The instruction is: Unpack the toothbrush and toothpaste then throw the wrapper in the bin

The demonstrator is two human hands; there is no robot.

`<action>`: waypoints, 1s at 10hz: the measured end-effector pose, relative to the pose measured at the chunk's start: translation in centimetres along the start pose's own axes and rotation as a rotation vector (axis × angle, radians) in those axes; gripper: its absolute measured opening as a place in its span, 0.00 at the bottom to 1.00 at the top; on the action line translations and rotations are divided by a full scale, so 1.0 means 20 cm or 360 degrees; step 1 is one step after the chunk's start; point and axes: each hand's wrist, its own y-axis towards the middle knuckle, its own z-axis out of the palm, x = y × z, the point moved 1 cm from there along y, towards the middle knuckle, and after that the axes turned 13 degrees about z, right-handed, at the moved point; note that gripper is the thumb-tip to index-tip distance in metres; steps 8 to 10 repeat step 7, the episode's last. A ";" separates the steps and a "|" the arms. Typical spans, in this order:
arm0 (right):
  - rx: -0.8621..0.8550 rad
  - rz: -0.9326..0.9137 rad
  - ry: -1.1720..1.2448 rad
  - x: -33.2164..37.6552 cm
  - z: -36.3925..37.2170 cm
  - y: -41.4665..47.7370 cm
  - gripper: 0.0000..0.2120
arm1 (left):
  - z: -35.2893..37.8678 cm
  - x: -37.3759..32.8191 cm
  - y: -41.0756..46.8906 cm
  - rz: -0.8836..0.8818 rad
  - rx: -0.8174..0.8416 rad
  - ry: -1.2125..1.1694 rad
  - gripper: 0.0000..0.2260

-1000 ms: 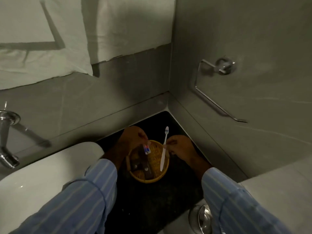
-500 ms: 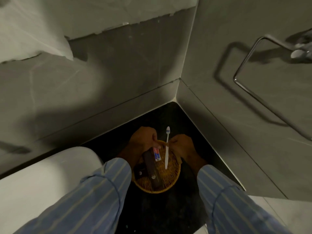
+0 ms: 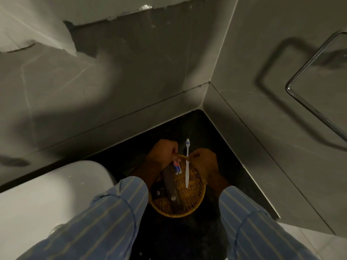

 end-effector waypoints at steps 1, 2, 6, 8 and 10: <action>-0.0041 -0.0035 0.0003 0.00 0.02 0.01 0.06 | -0.01 -0.01 0.00 0.0021 0.0110 0.0107 0.13; -0.0073 -0.0041 0.0014 -0.01 0.04 0.02 0.05 | -0.02 -0.01 0.00 0.0061 0.0130 0.0260 0.13; -0.0018 -0.0032 0.0332 -0.04 -0.12 -0.15 0.07 | -0.03 -0.03 -0.14 0.0216 -0.0119 0.0418 0.18; -0.0142 -0.0337 0.0571 0.01 -0.34 -0.36 0.12 | -0.03 -0.09 -0.24 0.0249 -0.0294 0.0390 0.21; -0.0142 -0.0337 0.0571 0.01 -0.34 -0.36 0.12 | -0.03 -0.09 -0.24 0.0249 -0.0294 0.0390 0.21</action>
